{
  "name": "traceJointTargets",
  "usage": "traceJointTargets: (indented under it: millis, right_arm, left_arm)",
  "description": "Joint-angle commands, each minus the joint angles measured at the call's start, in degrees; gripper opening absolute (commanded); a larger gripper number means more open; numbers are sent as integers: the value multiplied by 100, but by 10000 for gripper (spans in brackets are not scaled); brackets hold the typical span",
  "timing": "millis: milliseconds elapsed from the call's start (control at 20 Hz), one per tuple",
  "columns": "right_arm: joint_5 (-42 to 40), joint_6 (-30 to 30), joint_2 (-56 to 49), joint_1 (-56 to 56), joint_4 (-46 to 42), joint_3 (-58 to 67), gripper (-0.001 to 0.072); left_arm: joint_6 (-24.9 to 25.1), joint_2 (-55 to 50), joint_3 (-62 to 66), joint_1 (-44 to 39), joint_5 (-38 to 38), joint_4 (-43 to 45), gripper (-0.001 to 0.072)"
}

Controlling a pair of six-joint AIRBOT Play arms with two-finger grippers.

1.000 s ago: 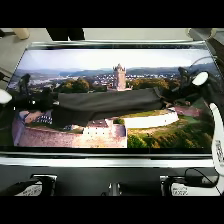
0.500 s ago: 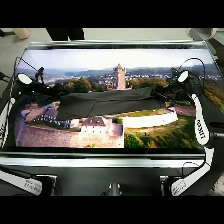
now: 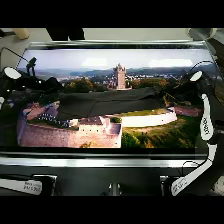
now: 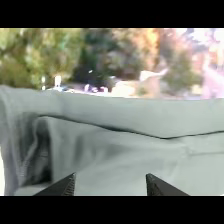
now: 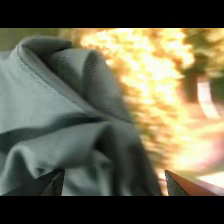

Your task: Fold the shirts.

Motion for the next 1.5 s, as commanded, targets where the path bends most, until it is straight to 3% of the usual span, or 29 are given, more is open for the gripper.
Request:
traceJointTargets:
  millis: [0, 150, 200, 250, 350, 400, 450, 500, 550, 750, 1050, 1150, 1250, 1350, 1450]
  right_arm:
    - [59, -227, -354, 50, 933, 15, 709]
    - [175, -225, -511, 264, 1058, 15, 703]
    - [181, -225, -529, 350, 1086, 15, 670]
    - [173, -225, -529, 417, 1102, 15, 545]
    - [227, -223, -503, 450, 1331, 17, 31]
    - [332, -258, -435, 448, 1486, 17, 29]
    - [444, -407, -275, 448, 1565, 17, 29]
    - [546, -505, -66, 450, 1576, 17, 28]
    - [645, -568, 208, 450, 1574, 17, 28]
    - [1401, -494, 1438, 468, 1567, 17, 25]
    - [2092, 50, 3032, 807, 1506, 15, 27]
    - [2063, 98, 3193, 885, 1379, 15, 27]
    - [1899, 98, 3161, 944, 1384, 15, 27]
    - [1451, 101, 3080, 1163, 1399, 15, 26]
    - [1034, 101, 2894, 1611, 1408, 15, 26]
  left_arm:
    - [50, 378, 9, -120, -61, -7, 531]
    - [48, 511, 9, -221, -181, -7, 531]
    - [48, 518, 9, -278, -247, -7, 531]
    - [44, 516, -2, -345, -271, -9, 531]
    - [28, 485, -4, -553, -245, -7, 531]
    - [26, 450, -4, -699, -208, -9, 498]
    - [26, 398, -4, -870, -157, -9, 366]
    - [22, 313, -15, -1099, -50, -13, 109]
    - [20, 203, -37, -1349, 129, -72, 30]
    - [-339, -656, -85, -2527, 1237, -1047, 30]
    - [-310, -1899, -68, -4138, 2496, -3764, 29]
    - [262, -2096, -70, -4494, 2553, -4439, 29]
    - [680, -2013, -70, -4393, 2546, -4312, 26]
    - [647, -1611, -72, -3904, 2481, -3386, 25]
    - [240, -938, -72, -3163, 2258, -2131, 25]
